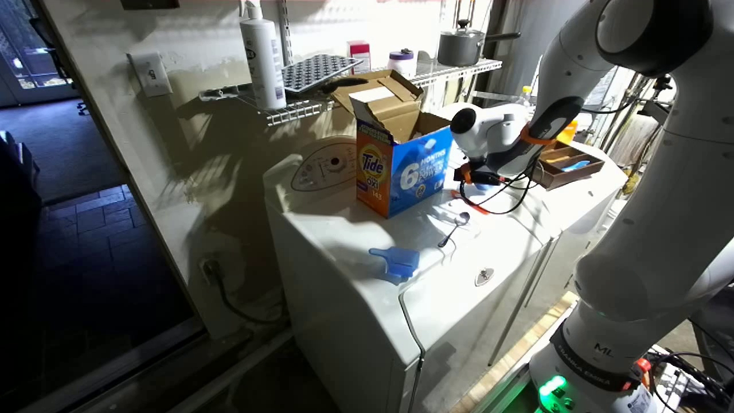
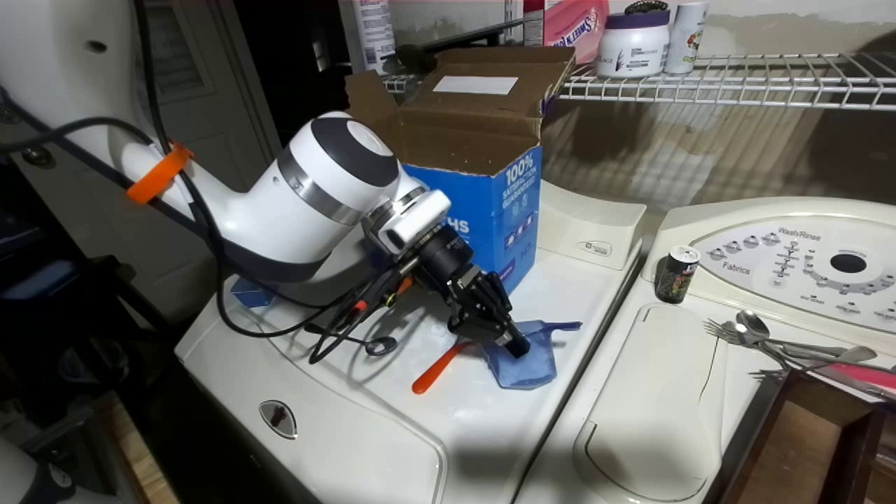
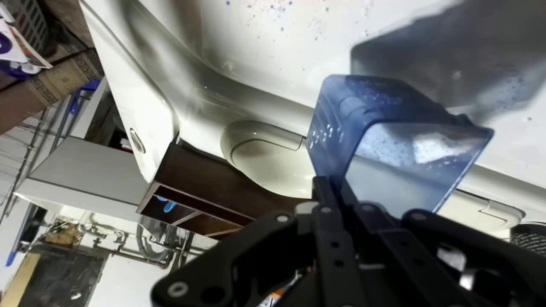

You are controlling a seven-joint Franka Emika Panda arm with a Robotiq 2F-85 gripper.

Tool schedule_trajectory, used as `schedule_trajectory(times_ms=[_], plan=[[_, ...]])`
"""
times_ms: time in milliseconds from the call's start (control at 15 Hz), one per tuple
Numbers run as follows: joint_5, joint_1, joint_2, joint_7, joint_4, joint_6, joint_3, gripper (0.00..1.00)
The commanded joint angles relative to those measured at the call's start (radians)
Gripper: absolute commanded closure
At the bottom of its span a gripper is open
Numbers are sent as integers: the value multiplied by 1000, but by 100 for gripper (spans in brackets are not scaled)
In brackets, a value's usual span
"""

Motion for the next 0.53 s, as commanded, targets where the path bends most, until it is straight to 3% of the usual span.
schedule_trajectory(times_ms=[0, 467], plan=[[44, -14, -28, 4, -30, 96, -18, 99], [126, -28, -18, -18, -41, 249, -46, 99]])
